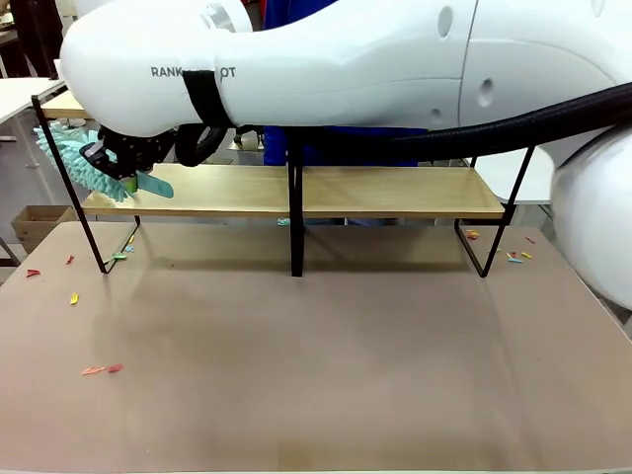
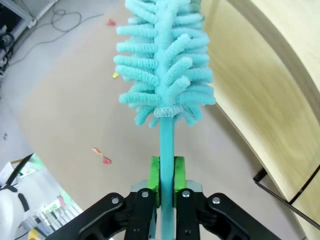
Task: Clean the shelves.
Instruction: Clean another randomly selected level of the Shelf with the Duster.
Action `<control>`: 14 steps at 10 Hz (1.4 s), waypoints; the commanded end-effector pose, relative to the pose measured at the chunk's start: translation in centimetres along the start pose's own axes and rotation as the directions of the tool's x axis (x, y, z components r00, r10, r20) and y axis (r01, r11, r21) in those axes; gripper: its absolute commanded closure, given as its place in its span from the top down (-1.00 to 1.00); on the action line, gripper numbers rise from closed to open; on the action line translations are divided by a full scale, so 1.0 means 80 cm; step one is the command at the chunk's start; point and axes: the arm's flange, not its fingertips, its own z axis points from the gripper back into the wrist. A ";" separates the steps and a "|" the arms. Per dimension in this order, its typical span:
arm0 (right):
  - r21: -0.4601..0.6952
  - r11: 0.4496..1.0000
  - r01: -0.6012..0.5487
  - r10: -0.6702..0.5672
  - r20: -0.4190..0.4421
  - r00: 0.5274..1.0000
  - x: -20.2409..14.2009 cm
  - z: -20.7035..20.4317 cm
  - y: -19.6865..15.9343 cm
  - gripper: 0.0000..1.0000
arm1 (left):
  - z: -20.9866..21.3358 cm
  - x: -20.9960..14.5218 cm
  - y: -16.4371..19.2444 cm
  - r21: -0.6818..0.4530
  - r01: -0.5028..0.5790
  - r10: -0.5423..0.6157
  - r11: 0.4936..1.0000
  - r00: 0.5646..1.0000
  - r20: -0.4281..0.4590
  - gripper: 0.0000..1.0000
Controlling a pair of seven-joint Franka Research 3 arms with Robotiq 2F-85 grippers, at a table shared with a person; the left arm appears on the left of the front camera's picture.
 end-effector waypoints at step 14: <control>0.452 0.890 -0.059 0.107 -0.082 0.991 -0.436 0.237 -0.205 -0.75 | -0.001 0.000 0.000 -0.003 -0.004 0.004 1.000 1.000 0.002 1.00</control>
